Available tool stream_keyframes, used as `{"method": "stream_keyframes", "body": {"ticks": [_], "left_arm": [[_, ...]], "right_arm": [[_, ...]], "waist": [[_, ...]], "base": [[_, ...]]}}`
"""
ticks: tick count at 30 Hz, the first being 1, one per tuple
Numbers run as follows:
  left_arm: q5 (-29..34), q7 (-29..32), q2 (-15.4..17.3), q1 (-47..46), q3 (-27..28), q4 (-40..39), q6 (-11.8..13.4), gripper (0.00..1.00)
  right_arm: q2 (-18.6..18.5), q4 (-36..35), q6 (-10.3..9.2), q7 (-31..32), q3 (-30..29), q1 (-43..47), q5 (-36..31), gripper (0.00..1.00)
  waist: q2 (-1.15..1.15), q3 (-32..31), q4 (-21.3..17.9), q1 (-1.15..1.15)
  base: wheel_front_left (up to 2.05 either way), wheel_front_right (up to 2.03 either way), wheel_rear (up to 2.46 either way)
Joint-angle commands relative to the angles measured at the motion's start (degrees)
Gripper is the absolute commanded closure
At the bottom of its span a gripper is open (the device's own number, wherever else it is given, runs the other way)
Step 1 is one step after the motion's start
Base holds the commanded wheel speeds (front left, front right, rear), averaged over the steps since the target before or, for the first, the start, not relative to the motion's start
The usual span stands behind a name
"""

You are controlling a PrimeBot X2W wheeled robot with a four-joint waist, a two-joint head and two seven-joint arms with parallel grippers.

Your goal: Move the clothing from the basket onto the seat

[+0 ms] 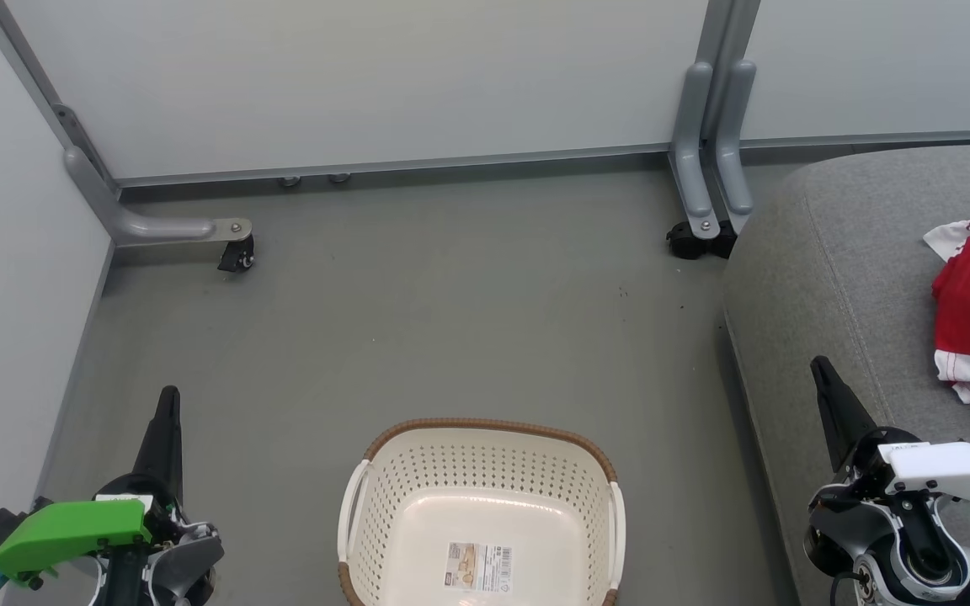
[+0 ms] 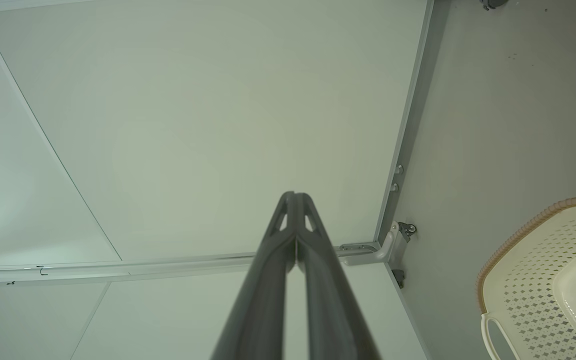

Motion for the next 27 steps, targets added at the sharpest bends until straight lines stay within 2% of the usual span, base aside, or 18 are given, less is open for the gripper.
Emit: {"method": "stream_keyframes", "body": {"ticks": [1,27], "left_arm": [[-0.15,0.21,0.00,-0.63,0.11,-0.10,-0.33,1.00],[-0.15,0.20,0.00,-0.63,0.10,-0.10,-0.33,1.00]], "right_arm": [[-0.03,0.13,0.02,0.21,-0.18,-0.41,-0.25,1.00],[0.15,0.14,0.02,0.46,-0.43,-0.43,-0.52,1.00]], "waist": [[0.00,0.00,0.00,0.00],[0.00,0.00,0.00,0.00]], "base": [[0.00,0.00,0.00],[0.00,0.00,0.00]]}}
